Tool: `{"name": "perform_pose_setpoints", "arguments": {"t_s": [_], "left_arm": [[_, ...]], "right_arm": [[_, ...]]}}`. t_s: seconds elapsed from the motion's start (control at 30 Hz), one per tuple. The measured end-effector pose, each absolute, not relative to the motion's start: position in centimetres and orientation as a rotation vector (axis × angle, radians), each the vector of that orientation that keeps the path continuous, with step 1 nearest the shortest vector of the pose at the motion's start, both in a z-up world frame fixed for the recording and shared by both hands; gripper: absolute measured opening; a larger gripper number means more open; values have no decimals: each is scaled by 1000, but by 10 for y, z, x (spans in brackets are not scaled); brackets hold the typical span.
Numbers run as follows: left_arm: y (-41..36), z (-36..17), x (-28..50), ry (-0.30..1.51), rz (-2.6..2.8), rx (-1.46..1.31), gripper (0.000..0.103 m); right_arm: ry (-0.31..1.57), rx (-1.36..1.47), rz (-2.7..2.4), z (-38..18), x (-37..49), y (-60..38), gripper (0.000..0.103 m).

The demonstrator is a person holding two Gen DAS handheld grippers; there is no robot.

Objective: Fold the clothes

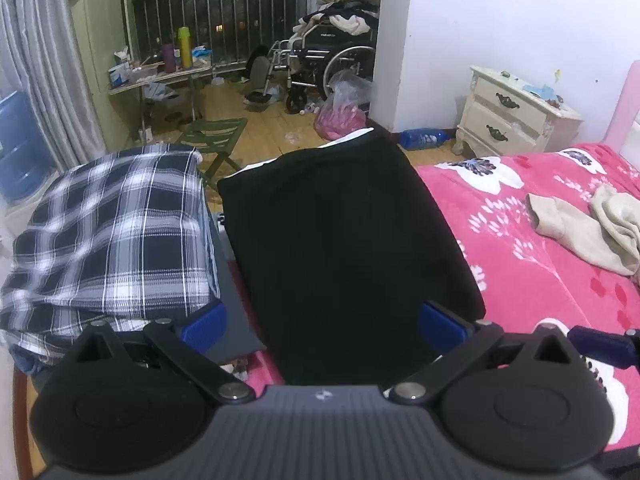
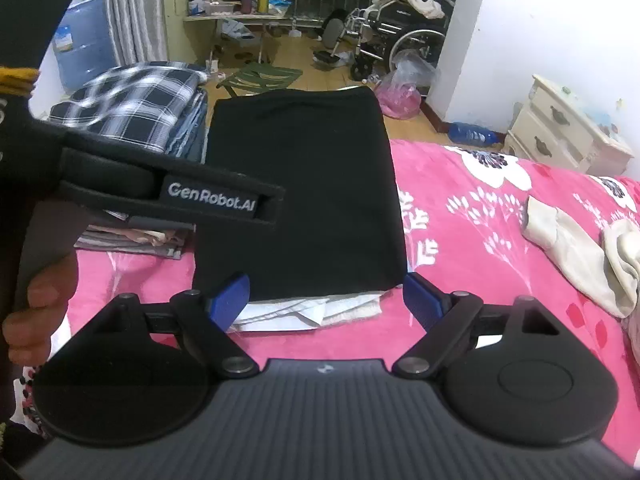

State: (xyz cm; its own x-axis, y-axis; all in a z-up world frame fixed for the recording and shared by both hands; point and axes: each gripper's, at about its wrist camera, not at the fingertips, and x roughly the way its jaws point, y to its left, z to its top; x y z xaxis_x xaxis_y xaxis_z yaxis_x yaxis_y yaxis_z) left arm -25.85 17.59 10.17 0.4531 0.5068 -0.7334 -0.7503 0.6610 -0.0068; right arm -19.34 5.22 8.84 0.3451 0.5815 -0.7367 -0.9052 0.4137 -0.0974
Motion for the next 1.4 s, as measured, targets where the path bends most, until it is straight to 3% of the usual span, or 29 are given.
{"name": "perform_pose_setpoints", "arguments": {"t_s": [1.4], "left_arm": [[175, 85, -256, 813, 802, -365, 103]], "right_arm": [[670, -590, 1012, 82, -187, 52, 84]]}}
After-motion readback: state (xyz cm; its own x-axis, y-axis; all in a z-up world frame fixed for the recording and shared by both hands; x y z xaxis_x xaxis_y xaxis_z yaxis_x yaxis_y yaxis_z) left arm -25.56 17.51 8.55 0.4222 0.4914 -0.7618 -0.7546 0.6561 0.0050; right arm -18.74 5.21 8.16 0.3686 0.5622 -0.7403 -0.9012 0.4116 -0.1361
